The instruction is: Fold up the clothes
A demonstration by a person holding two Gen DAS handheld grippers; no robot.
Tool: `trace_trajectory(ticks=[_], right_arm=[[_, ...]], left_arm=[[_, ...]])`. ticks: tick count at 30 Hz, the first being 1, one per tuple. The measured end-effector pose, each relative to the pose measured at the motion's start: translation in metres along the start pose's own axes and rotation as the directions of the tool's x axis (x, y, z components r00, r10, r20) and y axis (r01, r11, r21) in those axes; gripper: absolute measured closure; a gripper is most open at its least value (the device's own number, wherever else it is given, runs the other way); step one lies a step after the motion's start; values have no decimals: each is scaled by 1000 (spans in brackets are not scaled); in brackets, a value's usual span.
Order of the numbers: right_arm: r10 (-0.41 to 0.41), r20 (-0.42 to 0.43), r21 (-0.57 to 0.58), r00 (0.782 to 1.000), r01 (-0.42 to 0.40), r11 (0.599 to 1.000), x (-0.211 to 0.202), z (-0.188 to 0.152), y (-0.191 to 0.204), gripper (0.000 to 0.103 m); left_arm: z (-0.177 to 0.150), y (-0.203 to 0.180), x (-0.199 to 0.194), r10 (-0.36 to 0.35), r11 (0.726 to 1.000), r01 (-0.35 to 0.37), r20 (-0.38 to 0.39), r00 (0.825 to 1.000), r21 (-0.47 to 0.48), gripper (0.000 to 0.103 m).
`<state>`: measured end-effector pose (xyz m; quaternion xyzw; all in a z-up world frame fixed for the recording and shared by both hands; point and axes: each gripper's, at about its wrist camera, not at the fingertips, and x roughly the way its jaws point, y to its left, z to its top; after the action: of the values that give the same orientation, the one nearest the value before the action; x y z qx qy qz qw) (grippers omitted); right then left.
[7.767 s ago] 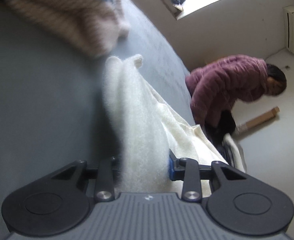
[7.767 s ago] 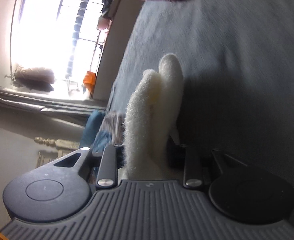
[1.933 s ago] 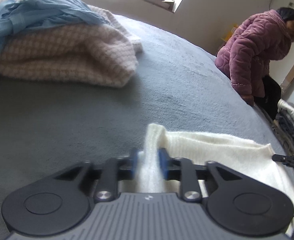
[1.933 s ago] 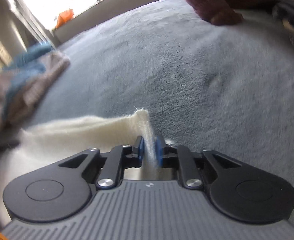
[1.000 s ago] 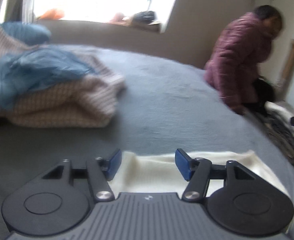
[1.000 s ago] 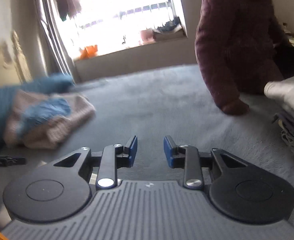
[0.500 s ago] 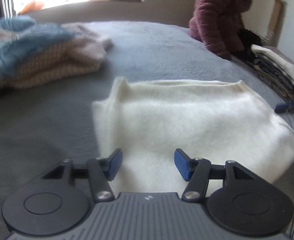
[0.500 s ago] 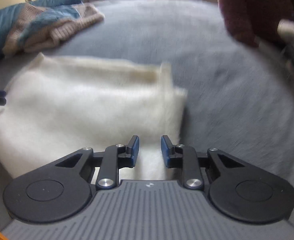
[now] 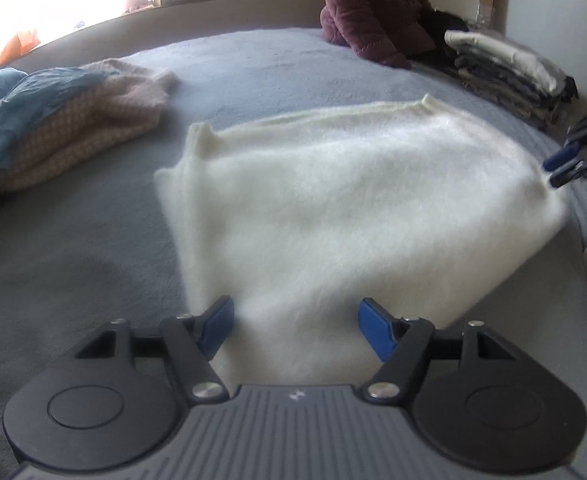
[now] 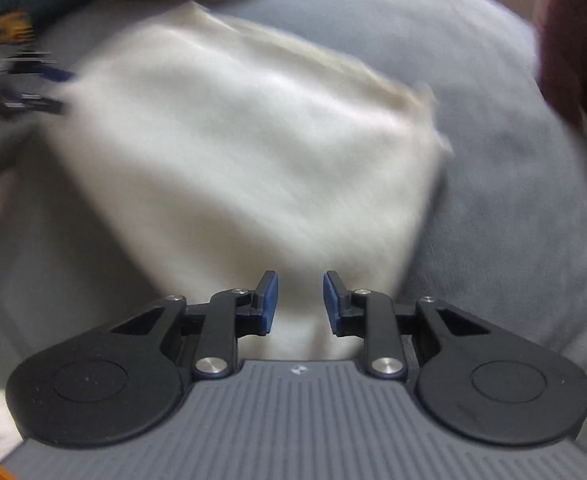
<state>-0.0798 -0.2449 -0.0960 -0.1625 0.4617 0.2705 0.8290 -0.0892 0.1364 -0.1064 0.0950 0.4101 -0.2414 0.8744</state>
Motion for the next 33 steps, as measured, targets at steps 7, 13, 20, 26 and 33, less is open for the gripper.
trace_trajectory(ticks=[7,13,20,26,33], right_arm=[[-72,-117,-176,991,51,983,52,-15,21,81],[-7,-7,-169,1000,6,986,9,28,28,83],[62,-4,-183,998,-62,981,79,34,49,81],[26,14,-151,1000,-24,988,38,69,53,81],[38,0,-171,999,-38,984,92,56,73,81]], left_arm=[[2,-1,-12,25,999,-25,-11,1000,20,36],[22,-15,-33,-16,998,10,93,996,69,35],[7,-46,24,-48,983,37,56,997,181,33],[26,-38,4,-56,992,44,97,994,122,33],[29,-59,31,-46,984,40,31,998,176,33]])
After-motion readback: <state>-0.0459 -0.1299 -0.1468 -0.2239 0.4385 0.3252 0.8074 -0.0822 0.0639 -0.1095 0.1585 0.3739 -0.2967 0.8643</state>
